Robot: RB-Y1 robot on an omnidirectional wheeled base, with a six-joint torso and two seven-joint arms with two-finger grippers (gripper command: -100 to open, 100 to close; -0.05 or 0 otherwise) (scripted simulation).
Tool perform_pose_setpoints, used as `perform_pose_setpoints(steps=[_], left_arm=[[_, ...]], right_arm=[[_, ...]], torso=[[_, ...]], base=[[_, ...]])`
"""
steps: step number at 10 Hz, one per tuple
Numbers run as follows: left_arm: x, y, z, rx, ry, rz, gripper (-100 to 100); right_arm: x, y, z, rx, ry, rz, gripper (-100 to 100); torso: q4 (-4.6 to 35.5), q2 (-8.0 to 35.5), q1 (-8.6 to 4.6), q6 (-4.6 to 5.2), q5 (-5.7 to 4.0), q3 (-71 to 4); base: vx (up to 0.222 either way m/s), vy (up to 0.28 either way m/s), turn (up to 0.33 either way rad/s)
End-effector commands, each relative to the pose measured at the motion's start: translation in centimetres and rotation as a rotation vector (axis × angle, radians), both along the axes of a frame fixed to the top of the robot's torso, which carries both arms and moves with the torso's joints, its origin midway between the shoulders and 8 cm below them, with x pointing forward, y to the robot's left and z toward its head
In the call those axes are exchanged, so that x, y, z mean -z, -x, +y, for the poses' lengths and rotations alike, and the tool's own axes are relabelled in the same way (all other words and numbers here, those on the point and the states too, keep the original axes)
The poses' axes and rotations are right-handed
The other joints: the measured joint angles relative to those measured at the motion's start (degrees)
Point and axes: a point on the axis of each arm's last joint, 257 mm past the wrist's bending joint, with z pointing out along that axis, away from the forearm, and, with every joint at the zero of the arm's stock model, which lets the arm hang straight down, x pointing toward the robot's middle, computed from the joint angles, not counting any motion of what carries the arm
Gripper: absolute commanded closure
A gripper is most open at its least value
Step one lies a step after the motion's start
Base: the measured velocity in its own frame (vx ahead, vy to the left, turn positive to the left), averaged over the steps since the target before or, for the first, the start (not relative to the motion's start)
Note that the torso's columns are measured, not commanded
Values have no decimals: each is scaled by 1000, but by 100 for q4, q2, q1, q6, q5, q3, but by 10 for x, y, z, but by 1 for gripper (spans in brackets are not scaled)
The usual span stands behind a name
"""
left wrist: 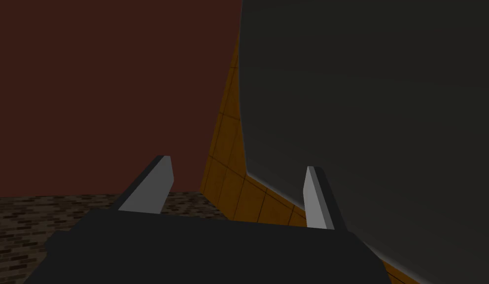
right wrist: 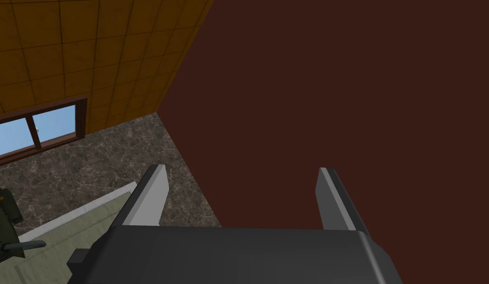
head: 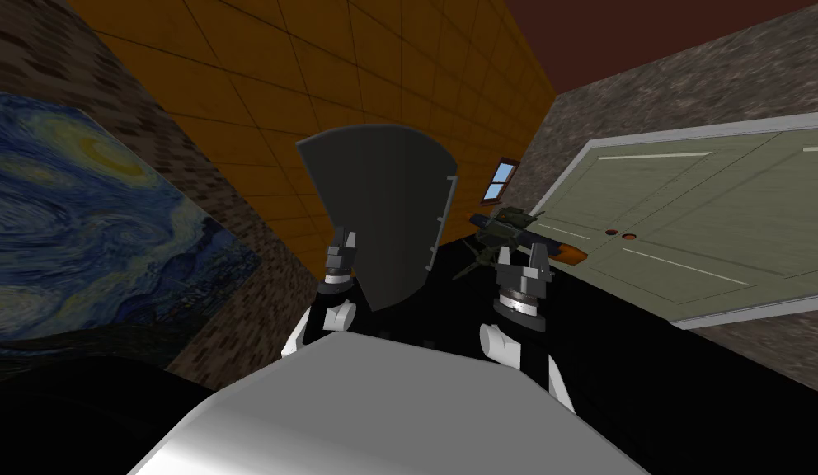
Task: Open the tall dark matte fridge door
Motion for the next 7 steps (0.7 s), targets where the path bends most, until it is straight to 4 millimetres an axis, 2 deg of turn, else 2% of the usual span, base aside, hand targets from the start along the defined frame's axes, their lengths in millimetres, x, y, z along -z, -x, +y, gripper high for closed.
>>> perform_pose_setpoints(steps=[1,7], left_arm=[[0,0,0,0,0,0,0],[0,0,0,0,0,0,0]], right_arm=[[0,0,0,0,0,0,0],[0,0,0,0,0,0,0]], torso=[[235,232,0,0,0,-467],[2691,2692,0,0,0,-5381]], base=[[0,0,0],[0,0,0]])
